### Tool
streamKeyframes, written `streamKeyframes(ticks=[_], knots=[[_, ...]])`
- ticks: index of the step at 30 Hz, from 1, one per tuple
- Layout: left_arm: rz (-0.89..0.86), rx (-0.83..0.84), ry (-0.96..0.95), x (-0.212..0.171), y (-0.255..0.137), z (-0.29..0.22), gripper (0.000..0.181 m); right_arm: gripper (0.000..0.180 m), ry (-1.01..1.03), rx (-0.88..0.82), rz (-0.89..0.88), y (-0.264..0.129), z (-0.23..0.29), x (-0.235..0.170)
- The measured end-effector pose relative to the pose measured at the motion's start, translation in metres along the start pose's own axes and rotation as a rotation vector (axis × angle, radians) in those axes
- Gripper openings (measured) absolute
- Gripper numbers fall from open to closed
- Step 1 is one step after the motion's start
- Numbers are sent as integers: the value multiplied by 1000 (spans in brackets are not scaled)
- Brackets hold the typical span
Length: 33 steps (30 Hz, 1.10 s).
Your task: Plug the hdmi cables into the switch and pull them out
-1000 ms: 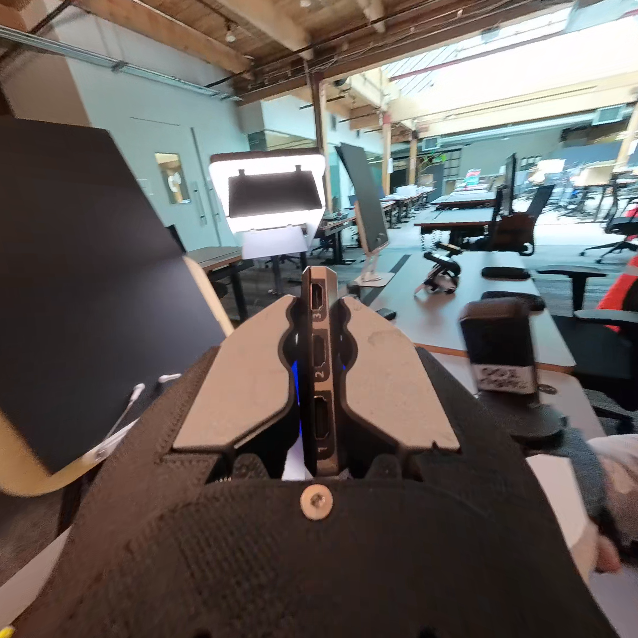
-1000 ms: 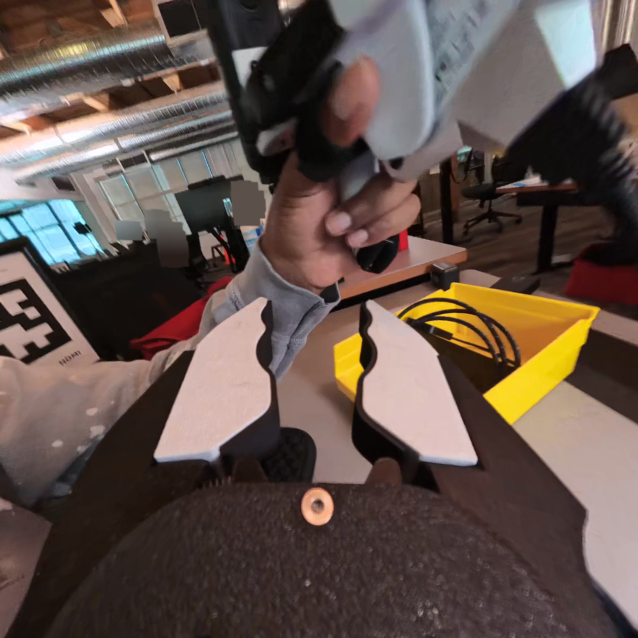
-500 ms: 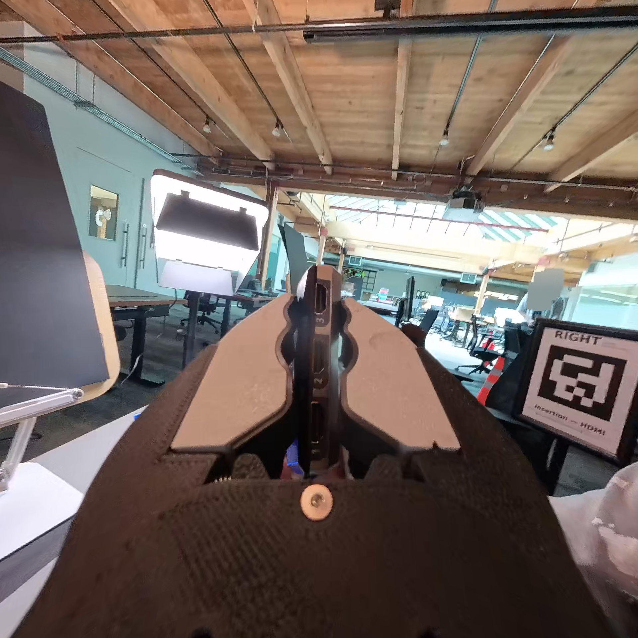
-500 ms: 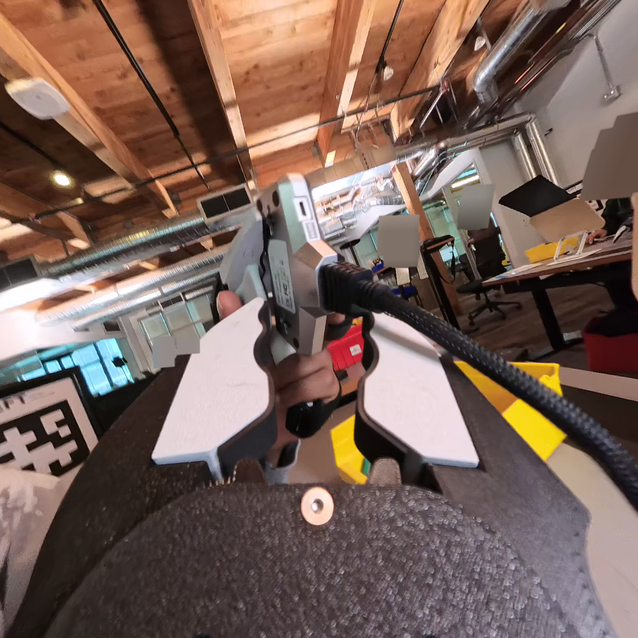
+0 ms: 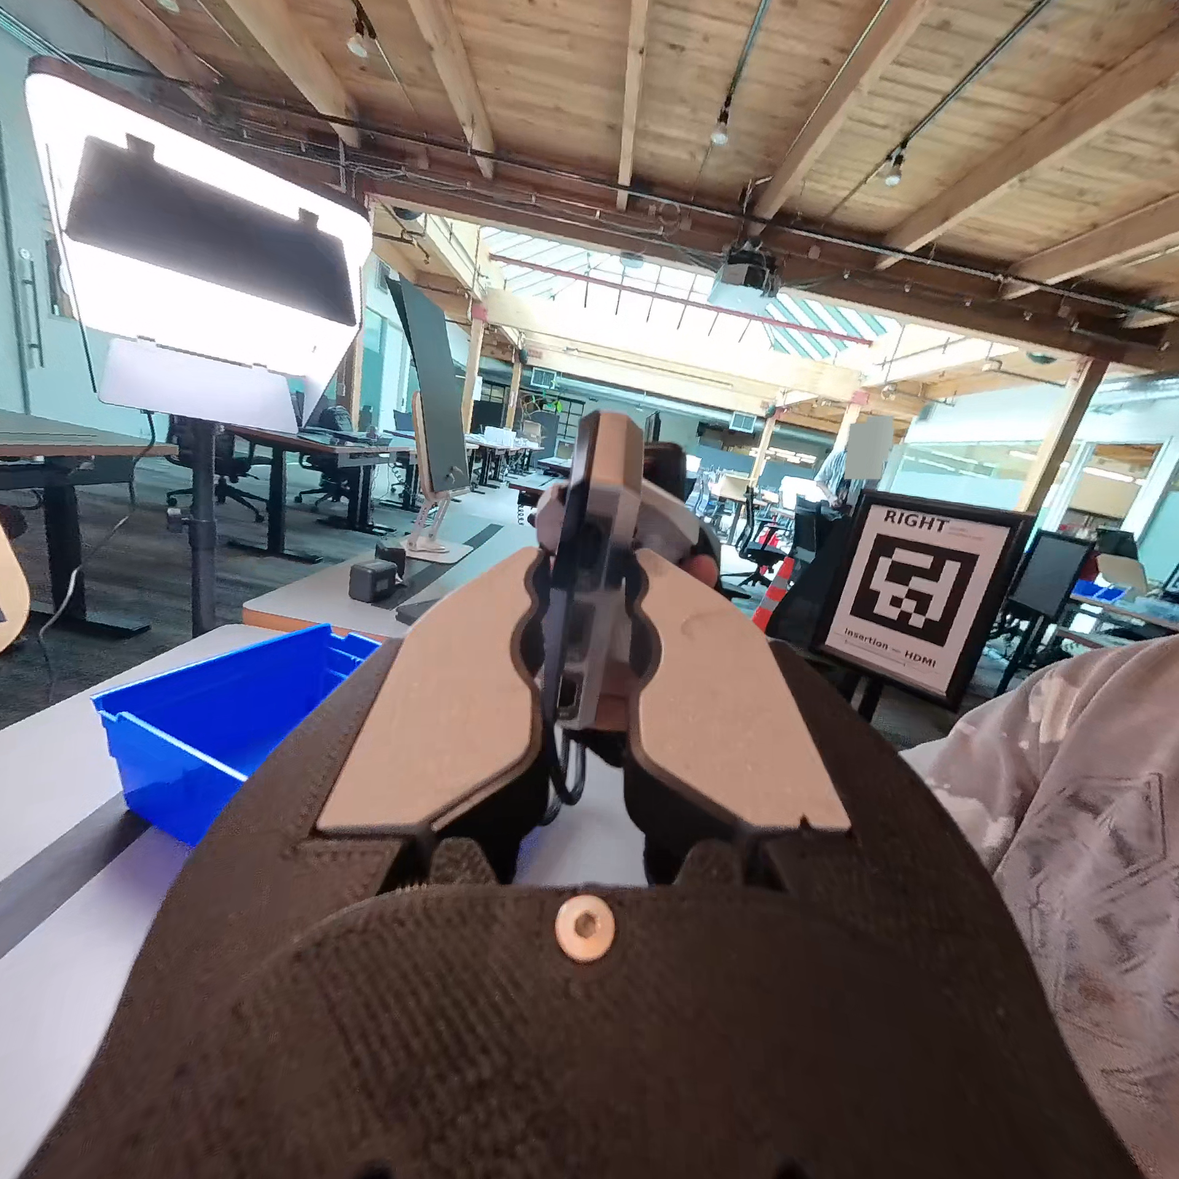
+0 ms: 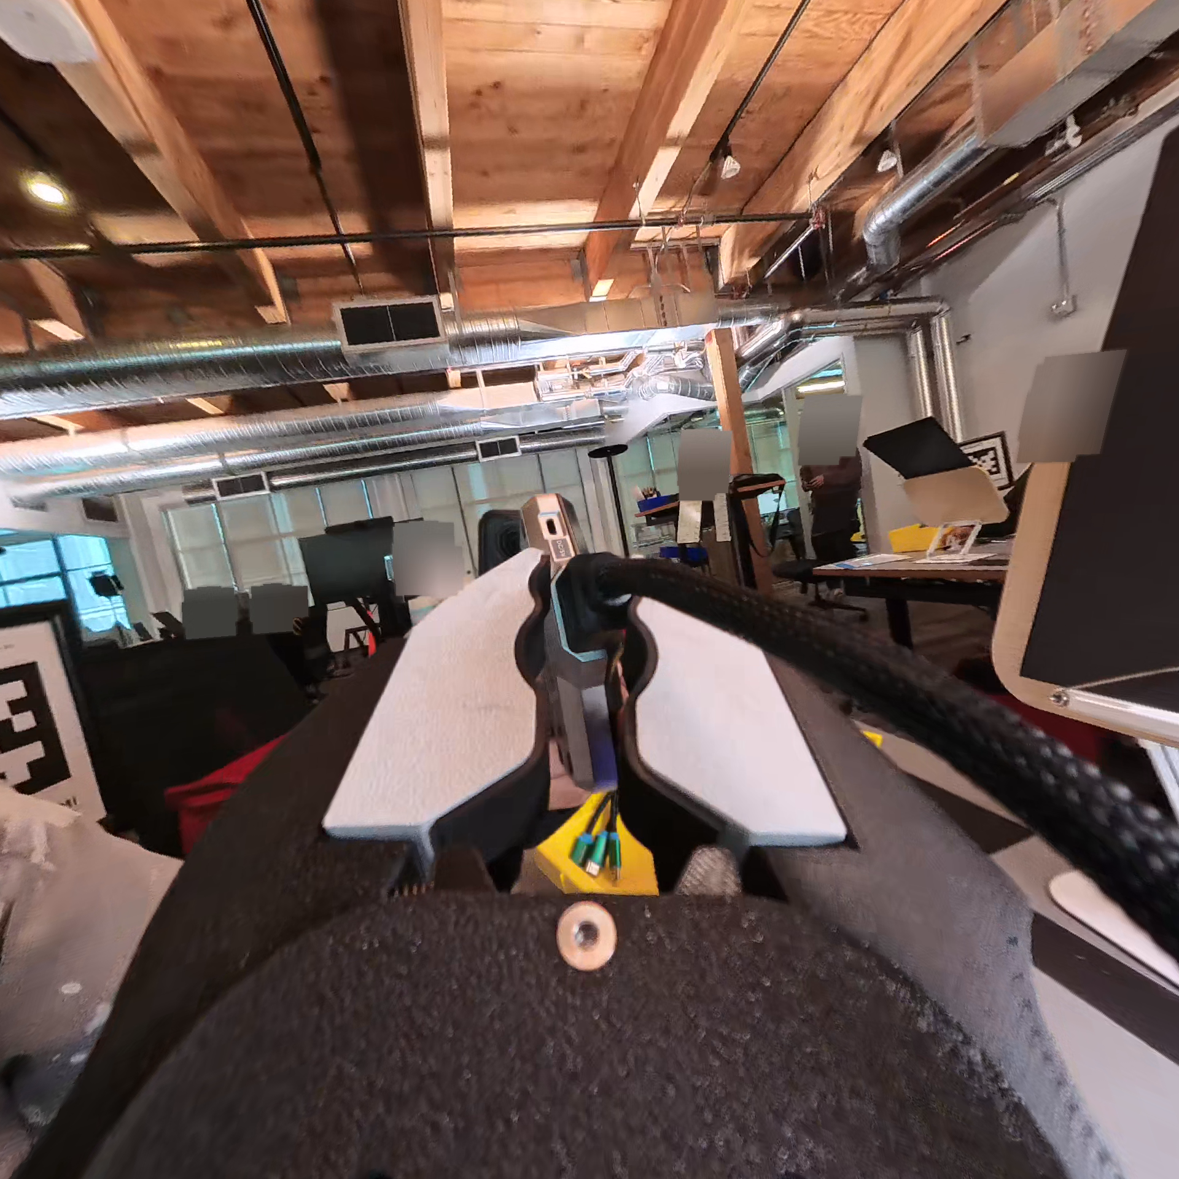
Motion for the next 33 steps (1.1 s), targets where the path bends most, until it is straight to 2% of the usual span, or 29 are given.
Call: streamKeyframes(ticks=[5,11,16,19,20,22,24,29,33], knots=[[57,11,79,-8,1,-2,36,17,111,-23,67,0,5,6],[94,-20,138,-16,7,-9,21,18,138,34,93,0,15,9],[110,-93,-56,-20,10,-11,21,19,-64,30,106,-5,15,10],[105,-142,-179,-29,13,-6,21,22,-105,11,169,-11,9,10],[101,-147,-197,-31,15,-5,21,26,-100,24,213,-13,8,7],[63,-151,-240,-29,15,-2,21,45,-105,31,355,-15,6,-4],[75,-130,-213,-30,12,1,21,45,-134,3,375,-14,3,-9],[126,-124,-166,-36,13,0,21,25,-95,28,386,-9,2,-20],[159,-121,-139,-38,12,0,22,23,-79,51,407,-10,2,-21]])
Point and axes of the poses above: each gripper's, where its closed fingertips meet, y out along the fingers, x out of its top, z = x × y across the jaws, the point moved 5 cm from there along -y, back along the fingers, and after that the axes turned 1 degree about -z, right-handed, at the moved point
